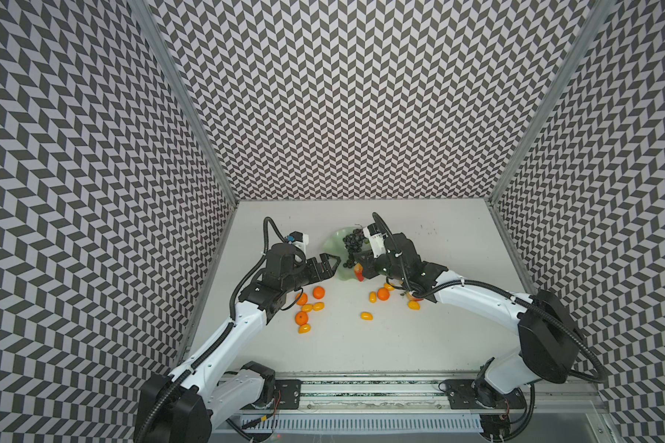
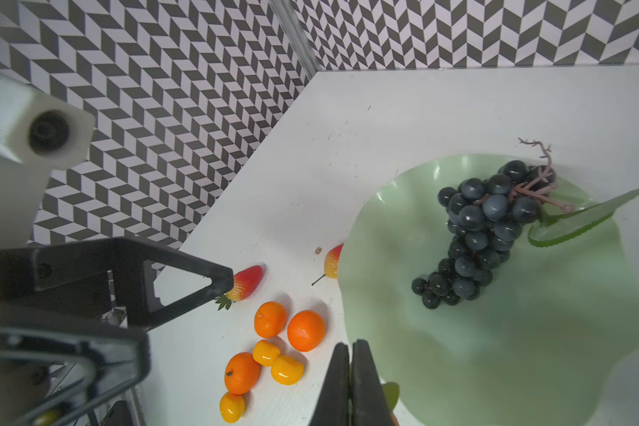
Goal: Arrange fruit in a fruit bowl
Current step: Pick up the fruit from the middle-left of the table, then place the fruit in the fruit bowl.
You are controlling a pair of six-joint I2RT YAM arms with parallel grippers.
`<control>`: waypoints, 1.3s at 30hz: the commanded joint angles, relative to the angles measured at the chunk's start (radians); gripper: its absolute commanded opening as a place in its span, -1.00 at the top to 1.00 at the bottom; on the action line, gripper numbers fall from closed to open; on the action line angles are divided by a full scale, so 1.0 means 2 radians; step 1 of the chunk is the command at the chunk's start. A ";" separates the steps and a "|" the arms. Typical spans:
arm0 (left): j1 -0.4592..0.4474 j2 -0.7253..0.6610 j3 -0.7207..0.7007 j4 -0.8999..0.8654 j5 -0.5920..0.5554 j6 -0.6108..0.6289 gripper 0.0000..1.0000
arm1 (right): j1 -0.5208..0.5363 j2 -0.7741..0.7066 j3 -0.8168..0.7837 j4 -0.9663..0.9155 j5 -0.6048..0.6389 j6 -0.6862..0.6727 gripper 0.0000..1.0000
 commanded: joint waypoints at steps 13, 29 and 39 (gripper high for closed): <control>-0.033 0.086 0.027 0.091 -0.022 -0.016 -1.00 | -0.054 0.031 0.040 0.013 0.029 -0.138 1.00; 0.025 0.074 -0.001 0.097 0.002 -0.023 -1.00 | -0.054 0.127 0.125 0.013 0.115 -0.315 1.00; 0.050 0.056 -0.025 0.093 0.015 -0.019 -1.00 | -0.051 0.176 0.145 0.011 0.115 -0.367 1.00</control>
